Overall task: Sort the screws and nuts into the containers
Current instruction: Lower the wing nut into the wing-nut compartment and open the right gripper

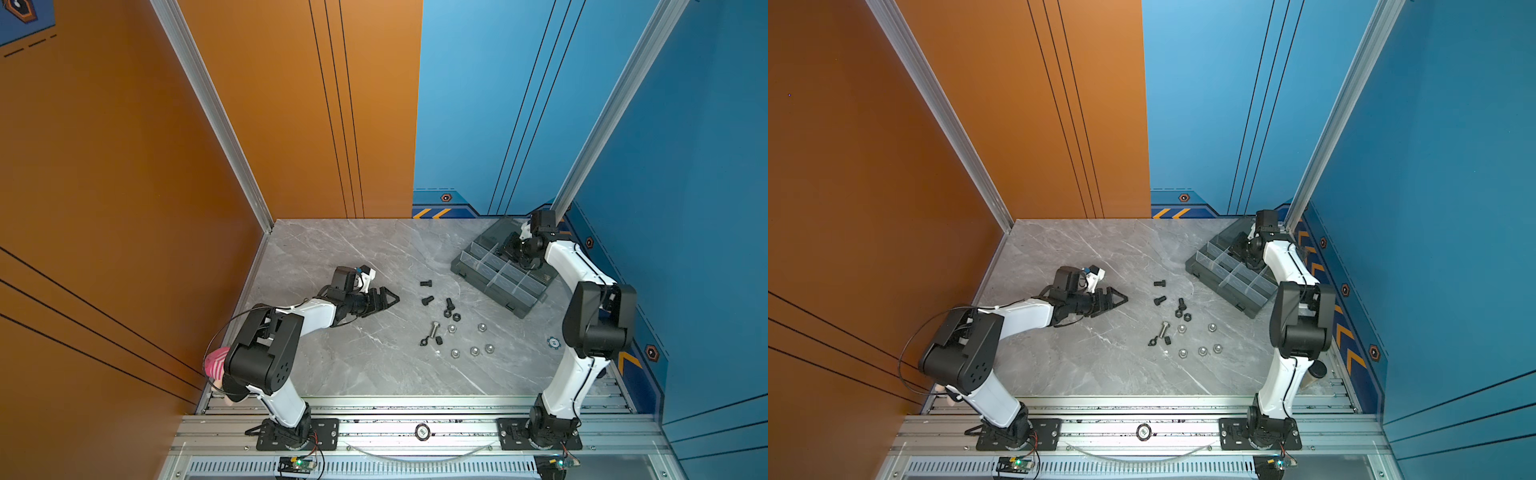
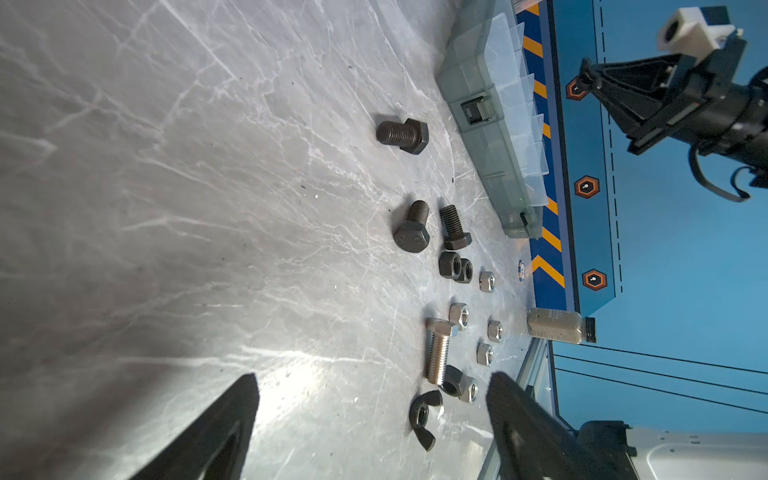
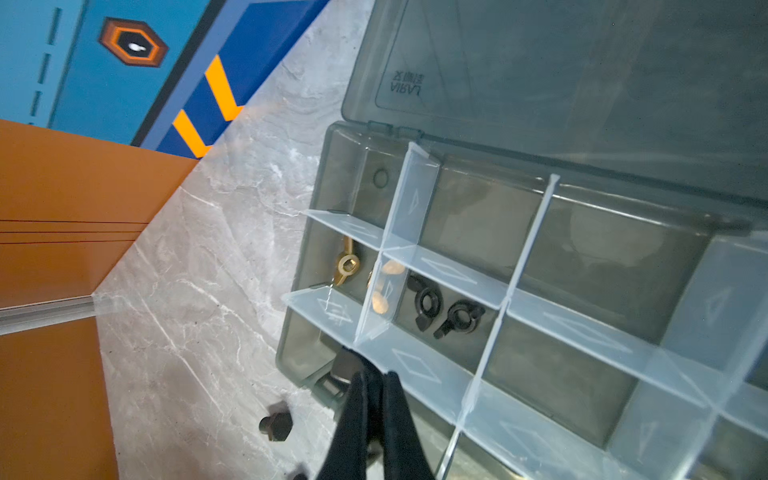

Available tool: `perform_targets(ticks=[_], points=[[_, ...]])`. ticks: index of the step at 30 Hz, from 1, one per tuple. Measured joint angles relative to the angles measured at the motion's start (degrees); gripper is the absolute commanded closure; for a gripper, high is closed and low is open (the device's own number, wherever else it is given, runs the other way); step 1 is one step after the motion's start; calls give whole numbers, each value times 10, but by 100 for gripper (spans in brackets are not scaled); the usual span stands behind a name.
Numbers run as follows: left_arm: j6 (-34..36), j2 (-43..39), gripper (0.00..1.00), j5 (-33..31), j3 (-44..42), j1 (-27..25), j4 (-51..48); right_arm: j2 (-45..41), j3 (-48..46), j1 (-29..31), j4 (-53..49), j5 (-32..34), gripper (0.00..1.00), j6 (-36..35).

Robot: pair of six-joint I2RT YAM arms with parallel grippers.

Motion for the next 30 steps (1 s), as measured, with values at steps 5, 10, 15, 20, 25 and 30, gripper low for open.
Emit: perform_targets(ticks=[5,10,15,20,25,30], points=[[-4,0,11,0,0,0,0,64,56,-1,-17,11,100,-3],[-7,1,10,0,5,-1,0,98,69,-1,-21,10,100,-3],[-11,3,9,0,13,-2,0,102,70,3,-25,11,100,-5],[-15,5,6,0,13,-5,0,102,70,4,-25,11,100,-7],[-17,6,3,0,13,-10,0,102,71,4,-29,11,91,-14],[-17,6,1,0,13,-11,0,102,71,4,-34,11,84,-21]])
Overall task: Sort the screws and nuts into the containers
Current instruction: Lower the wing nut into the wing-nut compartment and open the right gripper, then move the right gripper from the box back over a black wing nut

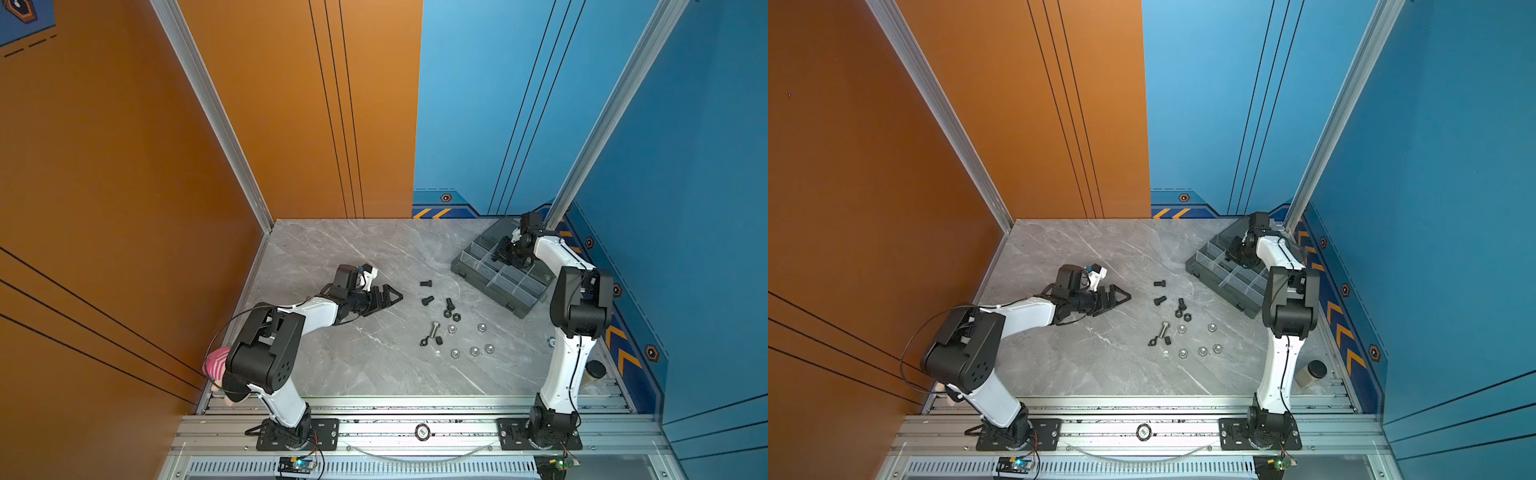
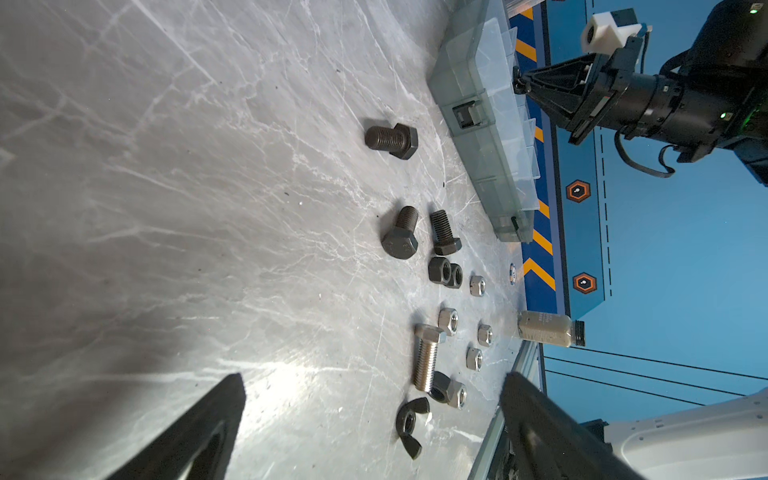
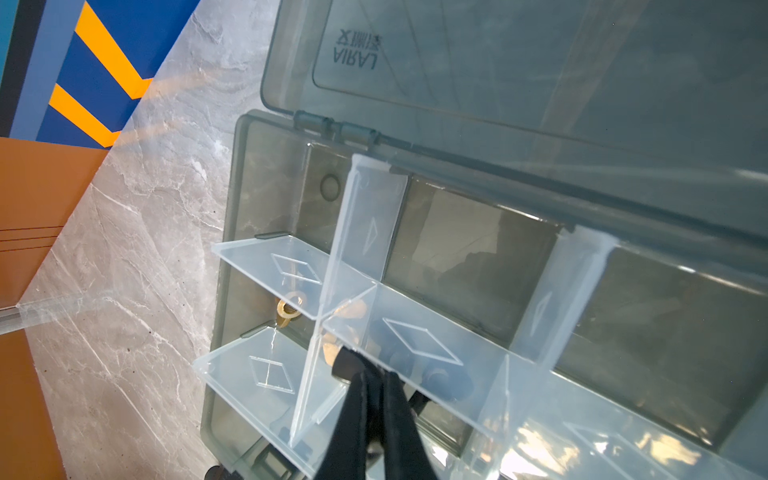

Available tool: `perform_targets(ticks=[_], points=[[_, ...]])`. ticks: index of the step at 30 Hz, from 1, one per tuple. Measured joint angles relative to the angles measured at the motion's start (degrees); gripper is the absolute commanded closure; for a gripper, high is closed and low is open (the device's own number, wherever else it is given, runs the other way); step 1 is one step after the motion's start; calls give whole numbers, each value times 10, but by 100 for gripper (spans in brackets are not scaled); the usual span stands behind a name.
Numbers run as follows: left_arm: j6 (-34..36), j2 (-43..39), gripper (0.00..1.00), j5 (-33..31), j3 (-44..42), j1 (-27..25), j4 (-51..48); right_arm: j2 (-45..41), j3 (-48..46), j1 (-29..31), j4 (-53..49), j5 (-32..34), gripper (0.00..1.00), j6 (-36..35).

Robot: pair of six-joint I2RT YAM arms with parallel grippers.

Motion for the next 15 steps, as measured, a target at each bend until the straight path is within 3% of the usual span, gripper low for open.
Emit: perform_targets(ticks=[10,15], points=[[-2,0,2,0,0,-1,8,-4,0,0,-22,0,75,-8],[-5,0,2,0,0,-3,10,-59,-15,3,-30,-5,71,-21]])
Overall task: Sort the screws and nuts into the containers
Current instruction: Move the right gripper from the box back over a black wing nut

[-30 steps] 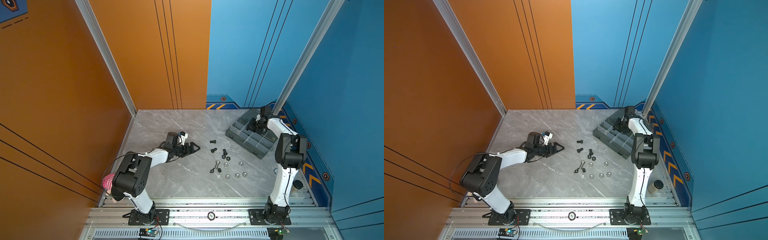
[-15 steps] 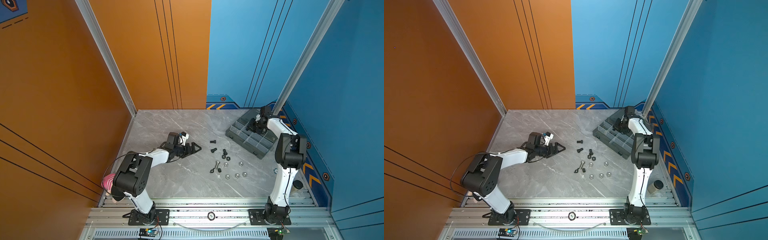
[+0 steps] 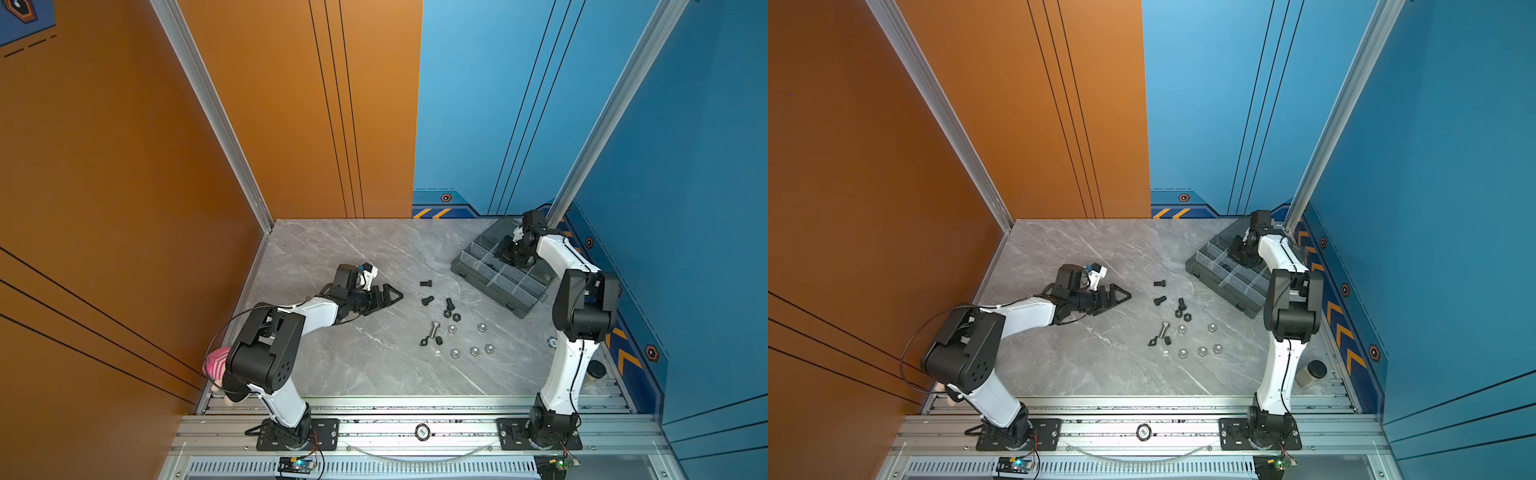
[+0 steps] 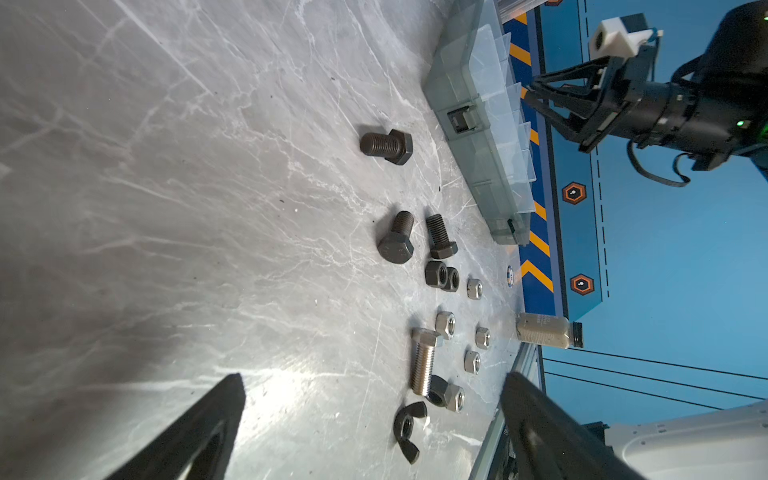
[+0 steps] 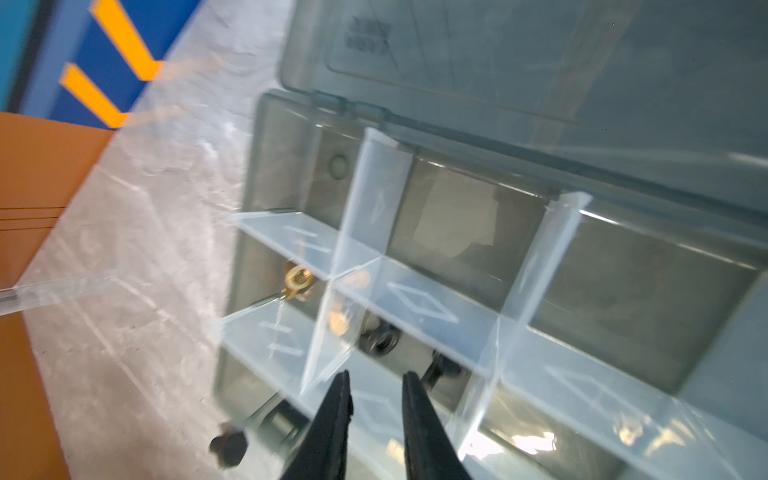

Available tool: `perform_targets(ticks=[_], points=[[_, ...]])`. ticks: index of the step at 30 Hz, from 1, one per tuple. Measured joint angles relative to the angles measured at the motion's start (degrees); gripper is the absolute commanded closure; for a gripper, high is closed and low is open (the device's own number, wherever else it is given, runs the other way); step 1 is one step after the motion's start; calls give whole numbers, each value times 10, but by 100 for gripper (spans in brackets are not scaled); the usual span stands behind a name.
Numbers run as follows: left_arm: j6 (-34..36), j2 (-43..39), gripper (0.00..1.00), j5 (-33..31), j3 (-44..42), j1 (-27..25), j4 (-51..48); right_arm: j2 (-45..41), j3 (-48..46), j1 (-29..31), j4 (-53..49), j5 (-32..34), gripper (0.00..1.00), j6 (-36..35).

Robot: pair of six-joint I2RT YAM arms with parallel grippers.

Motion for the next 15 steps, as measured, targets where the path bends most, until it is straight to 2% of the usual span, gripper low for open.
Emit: perform_targets(ticks=[6,12,15], points=[[-13,0,2,10,0,0,2,-144,-68,45,-8,-10,66,-12],[-24,0,2,17,0,1,2,-264,-180,172,-16,3,62,0],[-26,0,2,21,0,6,2,-300,-258,247,-3,26,60,51]])
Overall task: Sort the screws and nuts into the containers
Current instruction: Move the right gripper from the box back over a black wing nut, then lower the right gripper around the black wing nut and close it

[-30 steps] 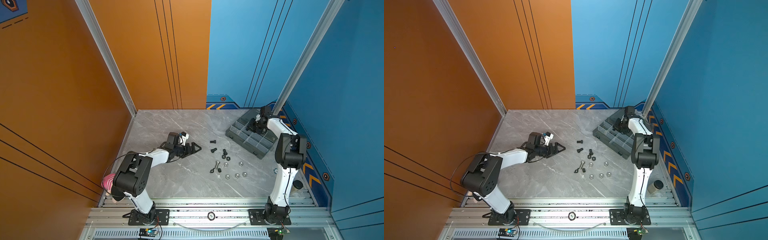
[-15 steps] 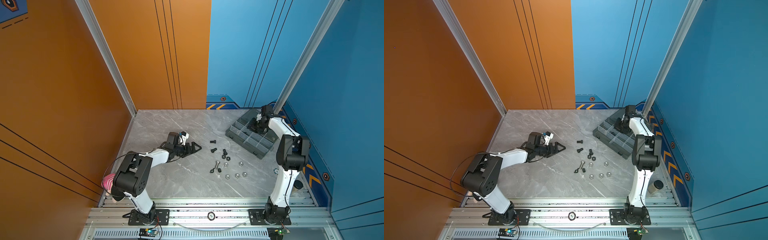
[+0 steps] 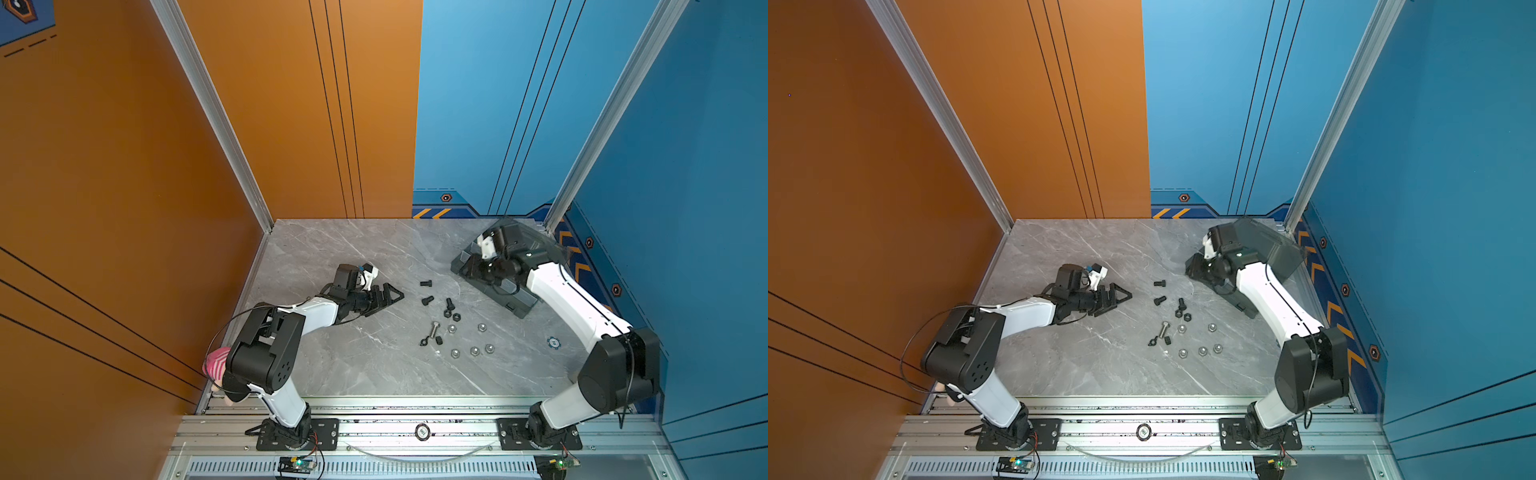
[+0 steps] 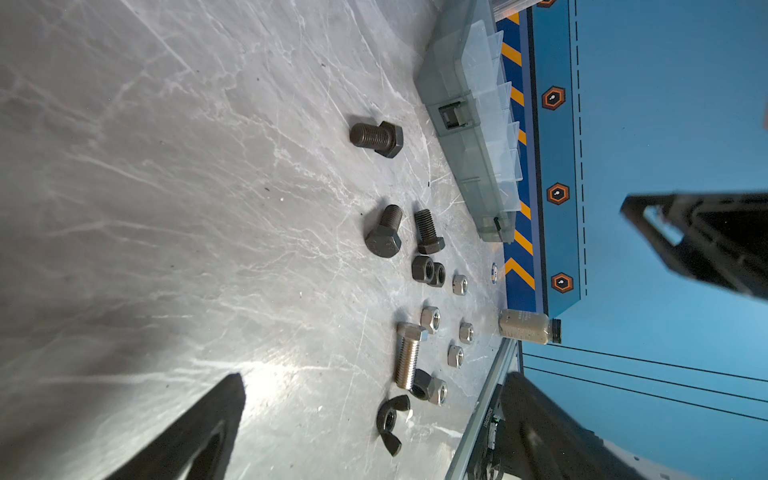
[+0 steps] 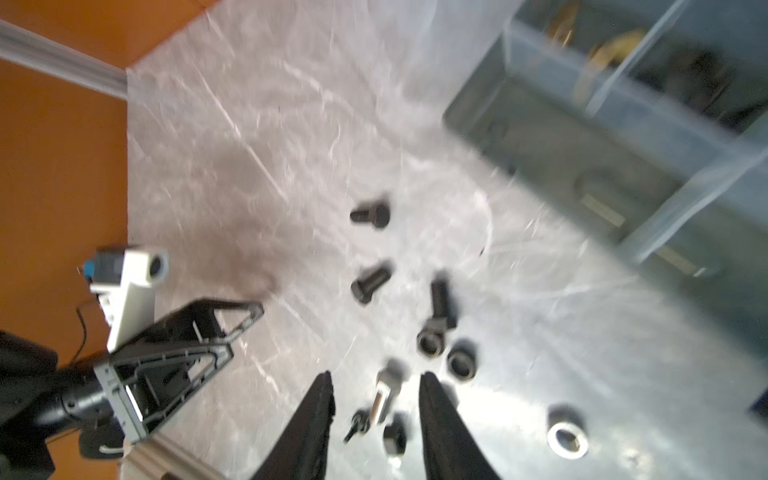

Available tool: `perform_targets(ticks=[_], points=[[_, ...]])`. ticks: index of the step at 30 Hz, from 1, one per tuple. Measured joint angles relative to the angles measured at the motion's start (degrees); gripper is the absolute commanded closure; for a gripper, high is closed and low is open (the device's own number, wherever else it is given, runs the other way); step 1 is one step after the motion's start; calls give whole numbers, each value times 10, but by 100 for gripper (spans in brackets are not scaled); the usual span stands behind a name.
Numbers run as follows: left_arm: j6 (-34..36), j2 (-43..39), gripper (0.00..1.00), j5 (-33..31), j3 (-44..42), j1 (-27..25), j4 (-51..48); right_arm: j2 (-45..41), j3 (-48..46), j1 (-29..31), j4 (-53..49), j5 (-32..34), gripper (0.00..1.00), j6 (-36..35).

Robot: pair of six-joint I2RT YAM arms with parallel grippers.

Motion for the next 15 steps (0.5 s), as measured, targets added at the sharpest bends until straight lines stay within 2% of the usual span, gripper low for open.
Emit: perform_targets(ticks=[4,8,15], points=[[0,0,2,2,0,6,0,-17,-85,95,19,50,59,101],[0,-5,2,2,-2,12,0,-14,-102,164,37,89,59,175],[0,-34,2,7,-20,26,-2,45,-96,222,74,113,58,235]])
